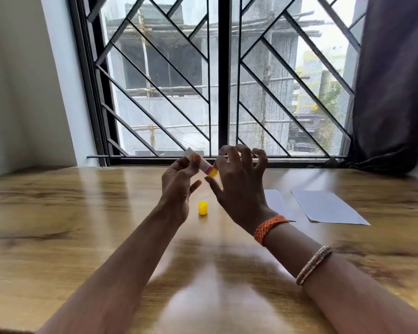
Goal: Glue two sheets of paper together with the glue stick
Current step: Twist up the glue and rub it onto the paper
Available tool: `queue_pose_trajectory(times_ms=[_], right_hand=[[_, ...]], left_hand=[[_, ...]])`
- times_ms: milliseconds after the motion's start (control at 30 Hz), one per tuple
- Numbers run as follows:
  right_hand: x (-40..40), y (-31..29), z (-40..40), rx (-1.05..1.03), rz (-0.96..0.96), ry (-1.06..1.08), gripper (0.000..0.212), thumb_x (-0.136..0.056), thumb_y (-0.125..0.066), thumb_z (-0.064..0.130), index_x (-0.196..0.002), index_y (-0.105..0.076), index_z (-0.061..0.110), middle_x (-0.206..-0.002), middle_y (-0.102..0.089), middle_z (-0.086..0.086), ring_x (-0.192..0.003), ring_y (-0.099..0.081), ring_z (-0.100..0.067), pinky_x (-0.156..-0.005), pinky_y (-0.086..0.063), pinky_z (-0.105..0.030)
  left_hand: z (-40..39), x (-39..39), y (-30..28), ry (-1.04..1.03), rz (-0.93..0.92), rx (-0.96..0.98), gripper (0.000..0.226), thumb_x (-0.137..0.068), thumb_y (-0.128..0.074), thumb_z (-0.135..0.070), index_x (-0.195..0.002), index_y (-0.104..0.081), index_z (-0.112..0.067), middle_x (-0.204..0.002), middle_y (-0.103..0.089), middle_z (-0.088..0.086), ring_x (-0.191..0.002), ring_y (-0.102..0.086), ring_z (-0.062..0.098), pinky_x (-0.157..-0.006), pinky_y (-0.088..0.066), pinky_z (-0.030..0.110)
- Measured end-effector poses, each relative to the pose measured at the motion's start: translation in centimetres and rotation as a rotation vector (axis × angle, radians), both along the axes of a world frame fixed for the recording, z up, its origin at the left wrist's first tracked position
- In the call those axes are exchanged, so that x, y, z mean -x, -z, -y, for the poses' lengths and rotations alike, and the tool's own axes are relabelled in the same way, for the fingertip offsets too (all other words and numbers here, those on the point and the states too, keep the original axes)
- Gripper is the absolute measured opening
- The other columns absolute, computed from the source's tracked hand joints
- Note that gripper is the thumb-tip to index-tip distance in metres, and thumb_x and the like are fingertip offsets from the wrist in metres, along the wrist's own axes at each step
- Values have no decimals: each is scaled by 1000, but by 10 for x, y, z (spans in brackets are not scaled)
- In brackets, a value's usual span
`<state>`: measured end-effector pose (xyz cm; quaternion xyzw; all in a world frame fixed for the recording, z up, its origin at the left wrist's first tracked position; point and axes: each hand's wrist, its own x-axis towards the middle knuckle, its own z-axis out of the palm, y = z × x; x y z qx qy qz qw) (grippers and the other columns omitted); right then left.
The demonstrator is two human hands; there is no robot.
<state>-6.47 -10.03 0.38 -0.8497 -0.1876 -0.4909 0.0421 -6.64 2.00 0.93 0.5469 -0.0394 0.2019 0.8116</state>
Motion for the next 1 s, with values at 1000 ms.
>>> queue_pose_trajectory(times_ms=[1000], right_hand=[[-6,2,-1,-681,-463,-483,30,-91,-58,31,-62,-65,24,-117,-59,5,-125,-36,-21,-79,-15,-26]], left_hand=[[-2,3,-4,144,102,-88,19,-92,-50,-14,-90,-65,-25,-83,-74,-19,-94,-60,3,-78,-42,29]])
